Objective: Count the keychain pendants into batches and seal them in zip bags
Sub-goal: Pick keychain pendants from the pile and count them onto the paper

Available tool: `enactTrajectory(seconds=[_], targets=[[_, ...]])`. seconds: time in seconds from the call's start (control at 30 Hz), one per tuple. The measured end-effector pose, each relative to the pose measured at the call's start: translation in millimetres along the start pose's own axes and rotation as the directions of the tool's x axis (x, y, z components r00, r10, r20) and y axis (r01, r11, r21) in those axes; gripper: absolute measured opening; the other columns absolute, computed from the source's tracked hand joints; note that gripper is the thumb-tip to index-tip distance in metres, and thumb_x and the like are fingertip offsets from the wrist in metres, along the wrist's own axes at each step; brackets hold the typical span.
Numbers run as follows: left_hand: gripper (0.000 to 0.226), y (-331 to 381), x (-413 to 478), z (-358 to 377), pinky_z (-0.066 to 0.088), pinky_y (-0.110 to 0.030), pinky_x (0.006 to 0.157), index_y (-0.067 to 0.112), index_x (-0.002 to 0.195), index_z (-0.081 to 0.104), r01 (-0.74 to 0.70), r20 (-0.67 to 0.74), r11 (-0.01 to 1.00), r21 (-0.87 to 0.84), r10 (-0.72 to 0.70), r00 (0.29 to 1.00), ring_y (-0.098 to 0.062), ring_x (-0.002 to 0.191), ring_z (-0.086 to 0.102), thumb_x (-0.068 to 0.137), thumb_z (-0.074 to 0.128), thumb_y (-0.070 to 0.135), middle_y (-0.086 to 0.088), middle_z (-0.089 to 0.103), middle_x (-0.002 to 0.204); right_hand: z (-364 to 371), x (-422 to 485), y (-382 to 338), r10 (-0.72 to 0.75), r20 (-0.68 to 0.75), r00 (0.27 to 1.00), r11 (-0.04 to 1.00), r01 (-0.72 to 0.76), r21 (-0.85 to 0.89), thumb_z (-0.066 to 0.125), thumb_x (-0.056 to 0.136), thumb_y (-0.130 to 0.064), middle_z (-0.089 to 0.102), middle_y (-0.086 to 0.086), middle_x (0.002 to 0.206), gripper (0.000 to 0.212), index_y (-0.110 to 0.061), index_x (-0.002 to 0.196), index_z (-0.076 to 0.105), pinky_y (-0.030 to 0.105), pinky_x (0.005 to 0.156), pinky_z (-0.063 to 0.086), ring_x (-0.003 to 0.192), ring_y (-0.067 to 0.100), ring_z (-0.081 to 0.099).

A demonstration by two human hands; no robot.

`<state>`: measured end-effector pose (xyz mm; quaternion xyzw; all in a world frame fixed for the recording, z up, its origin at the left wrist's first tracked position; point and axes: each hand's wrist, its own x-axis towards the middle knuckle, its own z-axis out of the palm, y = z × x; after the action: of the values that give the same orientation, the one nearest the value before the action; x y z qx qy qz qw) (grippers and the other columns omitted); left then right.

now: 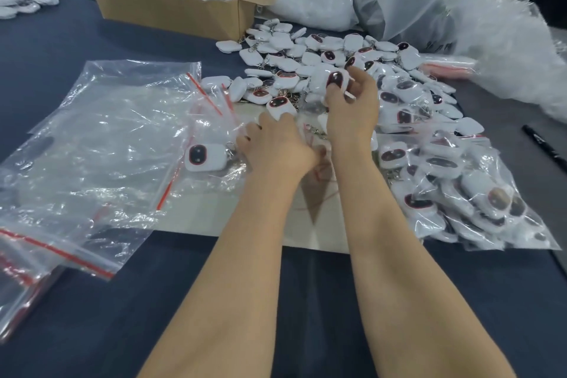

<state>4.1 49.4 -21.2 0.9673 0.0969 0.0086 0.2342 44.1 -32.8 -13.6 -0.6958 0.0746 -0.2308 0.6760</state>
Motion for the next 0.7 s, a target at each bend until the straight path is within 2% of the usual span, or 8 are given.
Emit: enactTrajectory(seconds=[0.07,0.13,0.17,0.23,0.33,0.43,0.53,0.7], targets=[[0.046,0,2,4,0.029,-0.045,0.100,0.017,0.117,0.051,-0.019,-0.041,1.000,-0.011,0.019,0.999,-0.035,0.121,0.037,0.085,0.056,0.050,-0.011,0.042,0.127,1,2,-4,0.226,0.087,0.970,0.895,-0.242,0.373,0.054,0.092,0.000,0.063,0.009,0.095,0.018,-0.003,0.110,0.058,0.025,0.067,0.055,0.075,0.015,0.063],[0.038,-1,4,7,0.029,-0.044,0.100,0.016,0.115,0.056,-0.026,-0.096,0.999,-0.026,0.024,0.995,-0.034,0.120,0.039,0.088,0.053,0.043,-0.010,0.045,0.125,0,1,-6,0.377,0.289,0.880,0.607,-0.470,0.641,0.054,0.093,0.000,0.062,0.009,0.081,0.007,-0.003,0.091,0.061,0.023,0.060,0.051,0.066,0.016,0.058],[0.034,-1,5,8,0.029,-0.043,0.099,0.017,0.115,0.059,-0.023,-0.121,0.999,-0.034,0.019,0.992,-0.033,0.119,0.041,0.089,0.052,0.039,-0.010,0.047,0.124,-1,0,-5,0.401,0.372,0.837,0.495,-0.540,0.681,0.055,0.093,-0.002,0.062,0.010,0.082,0.008,-0.003,0.088,0.060,0.026,0.063,0.052,0.071,0.019,0.058],[0.031,-1,6,9,0.029,-0.042,0.098,0.016,0.113,0.060,-0.018,-0.153,0.998,-0.053,0.010,0.988,-0.033,0.119,0.043,0.089,0.050,0.033,-0.010,0.050,0.122,1,-3,-2,0.392,0.468,0.792,0.401,-0.605,0.688,0.054,0.096,-0.008,0.062,0.014,0.092,0.006,-0.003,0.096,0.057,0.031,0.068,0.058,0.078,0.025,0.063],[0.030,0,8,10,0.029,-0.042,0.098,0.013,0.113,0.058,-0.013,-0.164,0.997,-0.070,0.001,0.986,-0.033,0.119,0.043,0.090,0.046,0.028,-0.010,0.051,0.122,4,-3,3,0.394,0.426,0.815,0.558,-0.580,0.594,0.049,0.100,-0.017,0.062,0.015,0.098,0.007,-0.011,0.101,0.053,0.027,0.057,0.058,0.066,0.022,0.071],[0.031,0,9,11,0.030,-0.042,0.097,0.010,0.113,0.058,-0.005,-0.181,0.997,-0.083,-0.010,0.983,-0.033,0.119,0.044,0.092,0.042,0.027,-0.010,0.053,0.122,6,-2,9,0.392,0.350,0.851,0.722,-0.520,0.456,0.051,0.099,-0.015,0.063,0.010,0.091,0.007,-0.011,0.097,0.056,0.021,0.056,0.054,0.062,0.013,0.067],[0.030,0,9,11,0.030,-0.041,0.098,0.011,0.113,0.058,-0.004,-0.183,0.997,-0.081,-0.011,0.983,-0.033,0.118,0.044,0.093,0.042,0.028,-0.010,0.053,0.121,7,-1,12,0.371,0.341,0.864,0.767,-0.492,0.412,0.055,0.096,-0.008,0.065,0.006,0.079,0.010,-0.006,0.087,0.059,0.020,0.057,0.053,0.064,0.012,0.063],[0.030,0,10,12,0.029,-0.041,0.098,0.013,0.113,0.058,-0.006,-0.177,0.997,-0.074,-0.007,0.984,-0.032,0.118,0.045,0.092,0.046,0.030,-0.009,0.054,0.121,6,-3,15,0.229,0.344,0.911,0.882,-0.344,0.323,0.055,0.094,-0.005,0.063,0.006,0.081,0.008,-0.010,0.087,0.057,0.023,0.061,0.051,0.062,0.010,0.061]])
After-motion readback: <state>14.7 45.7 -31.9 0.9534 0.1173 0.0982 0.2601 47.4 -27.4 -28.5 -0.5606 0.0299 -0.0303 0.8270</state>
